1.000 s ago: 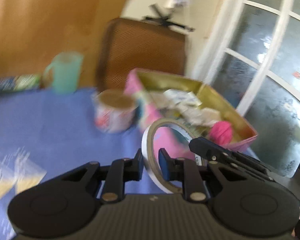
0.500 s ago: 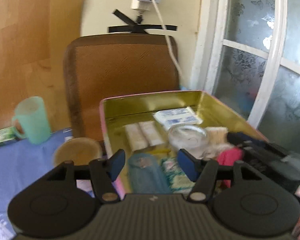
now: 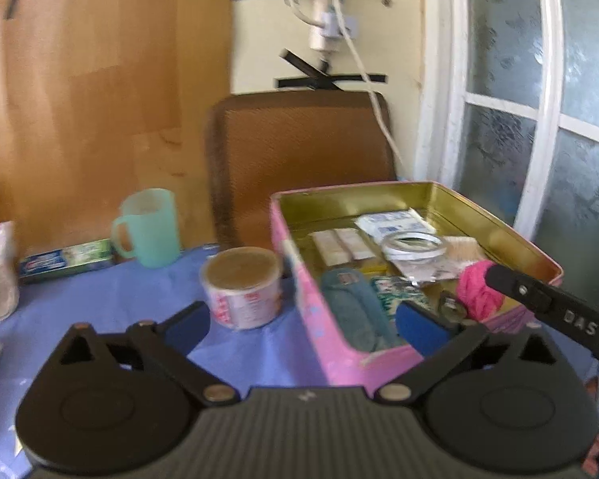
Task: Organize soft objects
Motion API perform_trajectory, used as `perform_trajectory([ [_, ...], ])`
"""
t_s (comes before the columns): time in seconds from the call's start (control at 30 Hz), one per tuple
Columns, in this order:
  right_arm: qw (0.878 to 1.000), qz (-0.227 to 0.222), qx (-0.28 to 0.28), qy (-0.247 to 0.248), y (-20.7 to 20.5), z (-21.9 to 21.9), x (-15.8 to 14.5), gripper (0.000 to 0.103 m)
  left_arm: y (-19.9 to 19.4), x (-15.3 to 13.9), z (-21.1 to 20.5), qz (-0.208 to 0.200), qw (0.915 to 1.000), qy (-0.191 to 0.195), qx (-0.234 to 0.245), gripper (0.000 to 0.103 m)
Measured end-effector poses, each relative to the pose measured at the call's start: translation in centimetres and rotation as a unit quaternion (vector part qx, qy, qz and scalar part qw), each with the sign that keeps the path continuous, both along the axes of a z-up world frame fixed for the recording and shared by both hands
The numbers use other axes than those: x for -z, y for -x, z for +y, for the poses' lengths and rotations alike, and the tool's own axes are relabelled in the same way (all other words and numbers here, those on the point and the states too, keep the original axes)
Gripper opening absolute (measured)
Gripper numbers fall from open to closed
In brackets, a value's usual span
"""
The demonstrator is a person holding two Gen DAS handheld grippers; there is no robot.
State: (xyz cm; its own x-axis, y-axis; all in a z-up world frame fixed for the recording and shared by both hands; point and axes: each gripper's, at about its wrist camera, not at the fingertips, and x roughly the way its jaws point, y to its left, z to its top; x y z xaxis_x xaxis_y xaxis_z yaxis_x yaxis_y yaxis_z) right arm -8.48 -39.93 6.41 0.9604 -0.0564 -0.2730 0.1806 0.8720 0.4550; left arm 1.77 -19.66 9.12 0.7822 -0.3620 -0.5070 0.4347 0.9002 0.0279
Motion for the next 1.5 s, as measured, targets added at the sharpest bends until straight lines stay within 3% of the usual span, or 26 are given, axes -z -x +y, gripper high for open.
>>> perform_trajectory([
  [0.27, 0.999, 0.016, -0.03, -0.009, 2.0, 3.7, -1.3, 0.046, 2.4, 0.7, 4.0, -0.009, 0.9991, 0.015, -0.04, 0.103],
  [0.47, 0.999, 0.015, -0.03, 0.003, 3.7, 5.9, -2.4, 0.052, 3.5, 1.3, 5.5, -0.004, 0.9995, 0.009, -0.029, 0.103],
  [0.53, 0.999, 0.014, -0.03, 0.003, 4.2, 6.3, -2.7, 0.062, 3.9, 1.5, 5.8, -0.002, 0.9994, 0.01, -0.033, 0.103],
  [0.73, 0.999, 0.006, -0.03, 0.009, 5.0, 7.2, -3.6, 0.073, 4.3, 1.8, 6.6, 0.01, 0.9988, 0.017, -0.045, 0.103],
  [0.93, 0.999, 0.014, -0.04, 0.001, 4.8, 7.5, -3.6, 0.075, 4.5, 1.9, 7.2, 0.013, 0.9983, 0.015, -0.055, 0.103],
  [1.2, 0.999, 0.022, -0.047, -0.015, 4.3, 7.4, -2.7, 0.077, 5.1, 2.2, 6.8, -0.007, 0.9985, -0.016, -0.051, 0.103],
  [1.33, 0.998, 0.032, -0.045, -0.019, 3.9, 7.3, -2.2, 0.077, 4.8, 2.5, 7.1, 0.01, 0.9992, 0.0, -0.038, 0.103],
  [1.5, 0.998, 0.035, -0.04, -0.023, 3.6, 7.1, -1.8, 0.078, 4.2, 2.9, 7.2, 0.015, 0.9986, -0.006, -0.05, 0.103],
])
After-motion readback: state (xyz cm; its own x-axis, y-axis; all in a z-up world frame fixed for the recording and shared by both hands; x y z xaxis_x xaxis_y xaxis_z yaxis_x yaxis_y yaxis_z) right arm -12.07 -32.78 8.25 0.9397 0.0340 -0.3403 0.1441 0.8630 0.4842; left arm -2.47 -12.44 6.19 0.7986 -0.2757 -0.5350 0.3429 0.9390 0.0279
